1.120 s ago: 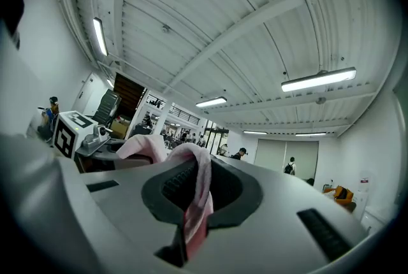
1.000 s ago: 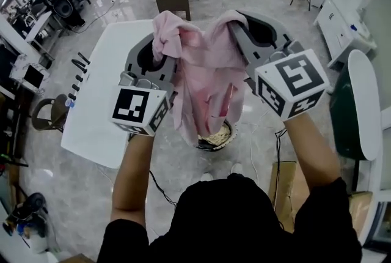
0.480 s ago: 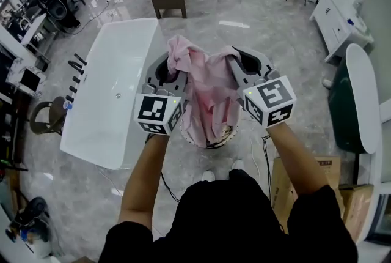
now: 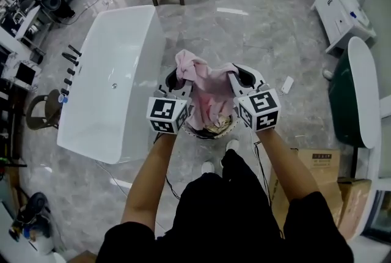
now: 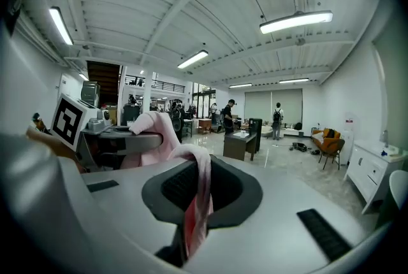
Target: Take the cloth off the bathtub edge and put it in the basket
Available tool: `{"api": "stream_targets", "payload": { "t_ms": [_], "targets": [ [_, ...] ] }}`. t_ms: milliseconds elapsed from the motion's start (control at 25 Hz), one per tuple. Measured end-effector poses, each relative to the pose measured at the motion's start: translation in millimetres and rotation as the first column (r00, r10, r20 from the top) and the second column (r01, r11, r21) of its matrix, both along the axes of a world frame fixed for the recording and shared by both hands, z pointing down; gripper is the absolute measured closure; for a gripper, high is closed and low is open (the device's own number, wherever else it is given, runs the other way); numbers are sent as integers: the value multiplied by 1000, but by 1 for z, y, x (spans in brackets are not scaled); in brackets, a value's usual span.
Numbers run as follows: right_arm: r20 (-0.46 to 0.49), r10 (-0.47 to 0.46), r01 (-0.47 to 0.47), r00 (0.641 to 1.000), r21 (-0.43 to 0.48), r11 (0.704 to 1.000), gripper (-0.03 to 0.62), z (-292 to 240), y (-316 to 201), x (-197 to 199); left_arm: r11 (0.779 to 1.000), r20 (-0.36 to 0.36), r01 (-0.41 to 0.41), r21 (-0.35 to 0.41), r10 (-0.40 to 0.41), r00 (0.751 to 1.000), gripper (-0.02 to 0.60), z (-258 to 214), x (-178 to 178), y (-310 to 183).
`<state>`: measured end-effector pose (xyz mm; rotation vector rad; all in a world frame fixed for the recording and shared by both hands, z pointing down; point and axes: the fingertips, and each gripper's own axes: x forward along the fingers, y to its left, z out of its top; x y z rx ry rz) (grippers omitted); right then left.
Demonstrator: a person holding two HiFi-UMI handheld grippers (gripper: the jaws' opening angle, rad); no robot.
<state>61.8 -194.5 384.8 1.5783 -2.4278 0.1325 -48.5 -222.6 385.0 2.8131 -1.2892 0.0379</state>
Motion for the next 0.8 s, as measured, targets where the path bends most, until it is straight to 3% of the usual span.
{"api": "stream_targets", "payload": {
  "t_ms": [200,520,680,800],
  "targets": [
    [33,10,-8,999,-81,997,558,58,-11,7,984,-115,25,-178,-46,992,485,68,1,-16],
    [36,5,3,999,-218,976,557,154,-14,17,944,-43,58,-324,-76,996,485,171,17,-15],
    [26,-32,38,999,-288,957,558,212,-15,19,891,-26,113,-440,-139,990,485,227,24,-20],
    [42,-39,51,998,-353,934,559,251,-13,22,860,20,124,-495,-132,991,485,264,37,-15]
  ]
}}
